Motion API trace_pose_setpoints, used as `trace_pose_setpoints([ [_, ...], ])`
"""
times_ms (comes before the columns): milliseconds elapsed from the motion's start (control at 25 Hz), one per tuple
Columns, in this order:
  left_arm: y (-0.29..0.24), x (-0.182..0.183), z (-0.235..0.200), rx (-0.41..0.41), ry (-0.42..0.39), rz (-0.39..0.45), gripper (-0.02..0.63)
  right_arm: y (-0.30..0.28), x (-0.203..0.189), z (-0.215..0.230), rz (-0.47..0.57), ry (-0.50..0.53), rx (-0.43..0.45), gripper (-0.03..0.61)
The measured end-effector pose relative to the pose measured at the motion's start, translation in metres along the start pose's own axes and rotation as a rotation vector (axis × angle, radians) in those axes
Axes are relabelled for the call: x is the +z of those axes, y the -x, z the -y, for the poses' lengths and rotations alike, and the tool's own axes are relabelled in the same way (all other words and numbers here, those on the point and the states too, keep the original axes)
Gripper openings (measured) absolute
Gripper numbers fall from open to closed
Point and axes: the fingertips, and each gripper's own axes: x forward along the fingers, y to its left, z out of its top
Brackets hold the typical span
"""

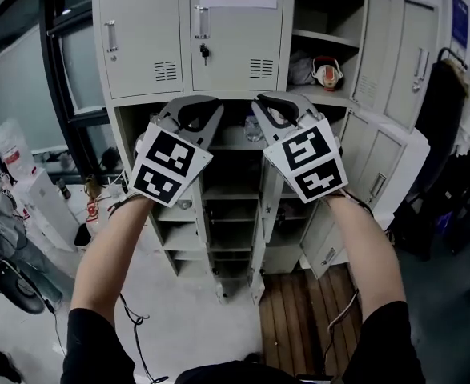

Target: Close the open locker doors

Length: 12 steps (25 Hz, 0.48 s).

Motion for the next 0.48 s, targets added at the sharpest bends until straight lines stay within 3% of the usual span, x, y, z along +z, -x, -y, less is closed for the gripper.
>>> trace_pose_setpoints([
  [240,0.092,-0.011,0.013,-0.072,0.115,0.057,0.021,0.031,0.021,-0.057,-0.012,-0.156,-0.043,0.049],
  [480,0.174,-0.032,0.034,-0.111,0.15,0.088,0.021,0.071,0.038,-0.13,-0.058,-0.188,-0.1,0.049],
])
